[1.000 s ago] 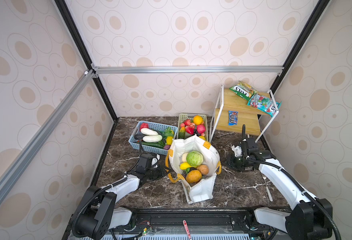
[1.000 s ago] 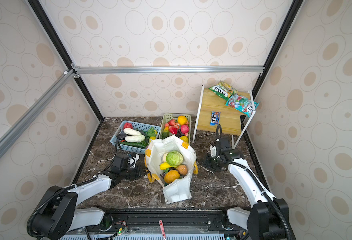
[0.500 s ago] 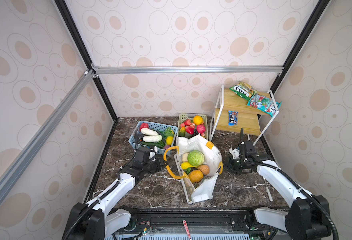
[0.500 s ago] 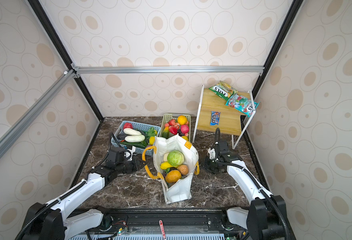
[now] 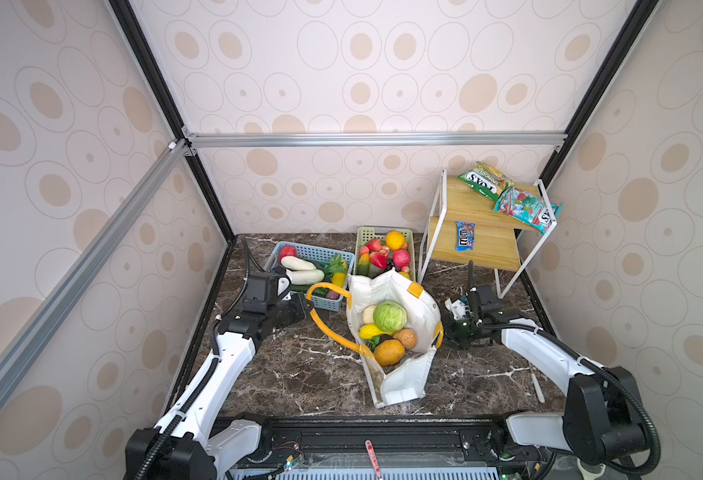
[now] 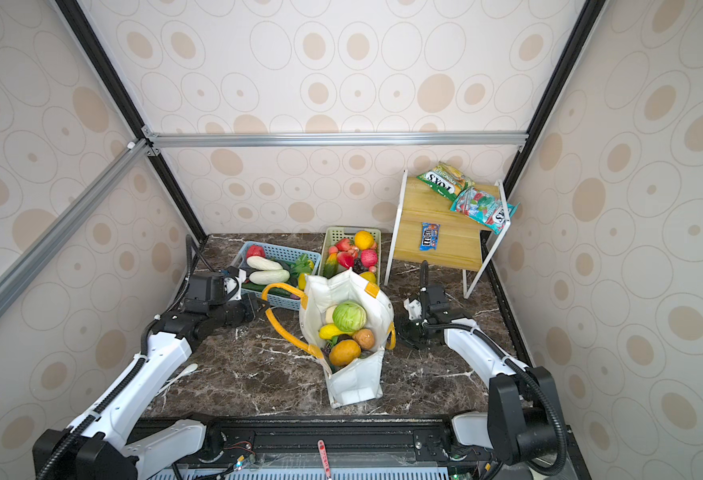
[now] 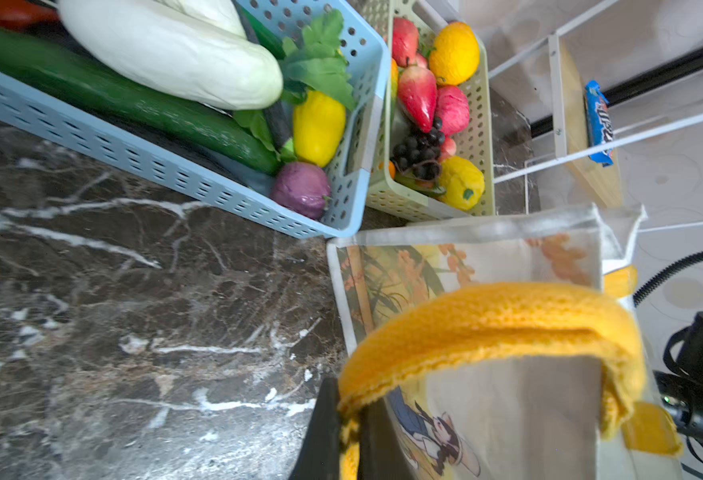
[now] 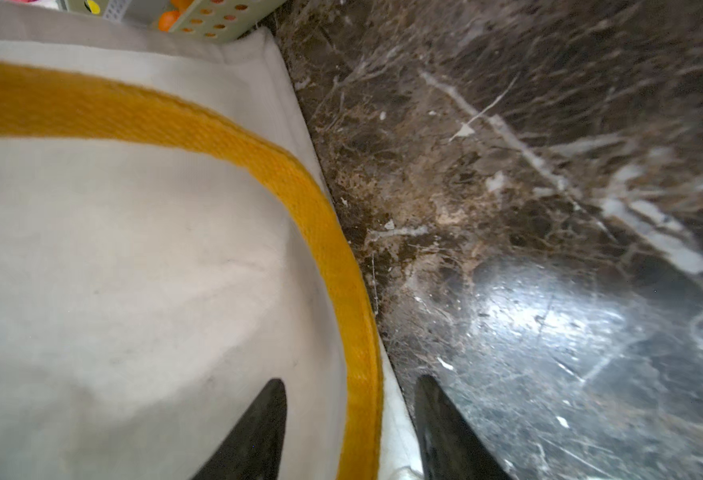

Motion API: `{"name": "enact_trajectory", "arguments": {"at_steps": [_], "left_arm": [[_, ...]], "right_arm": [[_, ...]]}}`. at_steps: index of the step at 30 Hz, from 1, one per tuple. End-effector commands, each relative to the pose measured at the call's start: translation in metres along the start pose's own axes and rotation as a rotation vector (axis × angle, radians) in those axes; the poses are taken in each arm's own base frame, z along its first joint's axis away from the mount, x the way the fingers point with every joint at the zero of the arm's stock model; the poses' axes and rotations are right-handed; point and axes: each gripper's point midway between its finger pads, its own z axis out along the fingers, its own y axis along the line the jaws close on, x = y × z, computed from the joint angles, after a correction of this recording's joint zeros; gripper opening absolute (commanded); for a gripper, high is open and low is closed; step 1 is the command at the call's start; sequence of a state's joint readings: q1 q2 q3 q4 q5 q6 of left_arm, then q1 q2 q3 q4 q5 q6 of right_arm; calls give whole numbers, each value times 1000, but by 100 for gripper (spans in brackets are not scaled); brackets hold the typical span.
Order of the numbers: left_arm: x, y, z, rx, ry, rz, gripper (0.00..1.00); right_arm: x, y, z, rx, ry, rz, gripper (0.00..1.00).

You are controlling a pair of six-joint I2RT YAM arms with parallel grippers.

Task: Place the food into the grocery bag and tie it
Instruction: 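Grasp one yellow handle with each gripper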

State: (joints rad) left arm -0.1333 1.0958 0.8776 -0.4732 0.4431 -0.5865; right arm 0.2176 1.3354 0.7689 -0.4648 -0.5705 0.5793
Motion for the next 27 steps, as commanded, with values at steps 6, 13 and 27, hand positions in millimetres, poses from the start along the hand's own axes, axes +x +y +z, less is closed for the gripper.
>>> {"name": "enact_trajectory", "arguments": {"at_steps": [6, 13, 27], "left_arm": [[-14, 27, -6, -57, 0, 13, 8], [-13, 30, 0, -39, 18, 12, 8], [-36, 8, -19, 4, -35, 65, 8]], "right_arm": [[2, 1, 21, -29, 28, -8, 53], [5, 1, 36, -57, 41, 4, 49], [0, -18, 25, 75, -22, 15, 15]]}}
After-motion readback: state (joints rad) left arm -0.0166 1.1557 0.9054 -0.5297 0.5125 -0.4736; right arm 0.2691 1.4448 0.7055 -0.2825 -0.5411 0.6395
